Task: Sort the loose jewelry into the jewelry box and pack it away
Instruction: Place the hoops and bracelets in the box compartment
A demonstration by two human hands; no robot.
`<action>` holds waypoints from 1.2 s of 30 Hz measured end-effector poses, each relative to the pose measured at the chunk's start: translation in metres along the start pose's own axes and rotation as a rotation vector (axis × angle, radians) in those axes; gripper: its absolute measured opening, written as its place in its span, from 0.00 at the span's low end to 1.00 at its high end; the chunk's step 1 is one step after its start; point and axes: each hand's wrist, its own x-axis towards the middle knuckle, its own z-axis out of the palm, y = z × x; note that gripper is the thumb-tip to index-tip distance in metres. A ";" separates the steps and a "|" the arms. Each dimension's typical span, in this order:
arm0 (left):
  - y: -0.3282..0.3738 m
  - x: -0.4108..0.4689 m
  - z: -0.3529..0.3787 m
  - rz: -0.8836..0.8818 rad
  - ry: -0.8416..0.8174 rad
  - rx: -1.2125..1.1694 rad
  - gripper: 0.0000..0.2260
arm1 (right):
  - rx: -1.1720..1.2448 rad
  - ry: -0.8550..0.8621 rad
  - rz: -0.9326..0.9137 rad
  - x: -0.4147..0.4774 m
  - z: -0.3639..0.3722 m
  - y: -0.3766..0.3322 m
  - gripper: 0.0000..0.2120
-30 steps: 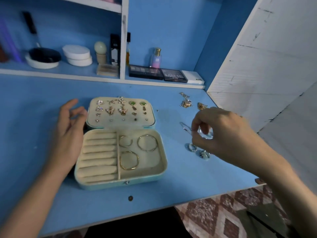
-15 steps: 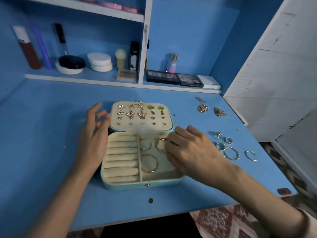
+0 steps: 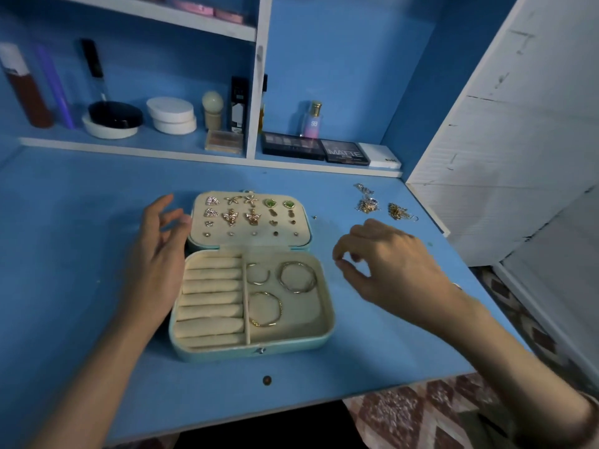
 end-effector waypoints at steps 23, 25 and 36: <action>-0.009 0.005 -0.001 -0.013 0.009 -0.014 0.16 | 0.033 -0.564 0.445 -0.039 -0.008 0.085 0.18; -0.005 0.003 0.000 -0.008 0.007 -0.017 0.15 | 0.039 -0.475 0.427 -0.034 -0.015 0.081 0.19; 0.005 -0.003 0.001 -0.017 0.020 -0.005 0.16 | 0.597 -0.347 -0.098 0.015 -0.003 -0.044 0.19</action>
